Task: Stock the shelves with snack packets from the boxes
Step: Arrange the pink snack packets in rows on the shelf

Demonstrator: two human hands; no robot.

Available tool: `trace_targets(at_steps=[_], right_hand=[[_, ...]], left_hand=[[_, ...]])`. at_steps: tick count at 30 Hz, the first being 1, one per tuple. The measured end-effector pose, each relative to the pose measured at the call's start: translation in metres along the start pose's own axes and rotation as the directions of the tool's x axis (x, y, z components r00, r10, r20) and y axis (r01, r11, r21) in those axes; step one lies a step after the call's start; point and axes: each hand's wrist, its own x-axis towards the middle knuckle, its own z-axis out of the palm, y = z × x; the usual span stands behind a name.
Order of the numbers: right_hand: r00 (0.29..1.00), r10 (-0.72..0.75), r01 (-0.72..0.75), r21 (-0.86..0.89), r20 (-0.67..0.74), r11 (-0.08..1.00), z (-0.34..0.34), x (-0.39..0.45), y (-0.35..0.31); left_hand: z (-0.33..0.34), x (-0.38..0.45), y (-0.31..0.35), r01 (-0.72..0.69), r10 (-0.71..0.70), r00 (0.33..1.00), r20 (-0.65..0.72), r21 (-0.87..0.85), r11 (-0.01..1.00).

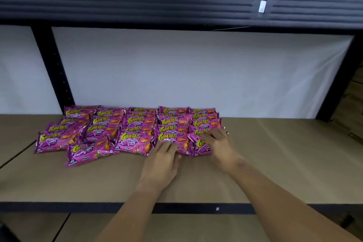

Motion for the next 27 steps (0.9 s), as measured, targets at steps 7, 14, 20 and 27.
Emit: trace_targets(at_steps=[7,14,20,27], right_hand=[[0.996,-0.014,0.02,0.072,-0.092,0.997,0.029,-0.001,0.01],[0.998,0.004,-0.002,0.016,-0.068,1.0,0.026,-0.005,0.005],[0.992,0.056,-0.062,-0.052,-0.113,0.997,0.01,-0.021,-0.015],[0.971,0.007,-0.053,-0.19,-0.238,0.98,-0.024,-0.045,-0.059]], left_hand=[[0.002,0.005,-0.001,-0.016,0.015,1.0,0.006,0.011,1.0],[-0.006,0.001,0.004,0.008,-0.008,1.0,0.028,-0.002,1.0],[-0.025,-0.019,0.005,0.012,-0.011,1.0,0.024,-0.015,1.0],[-0.057,-0.059,-0.007,-0.004,0.004,1.0,-0.001,-0.024,1.0]])
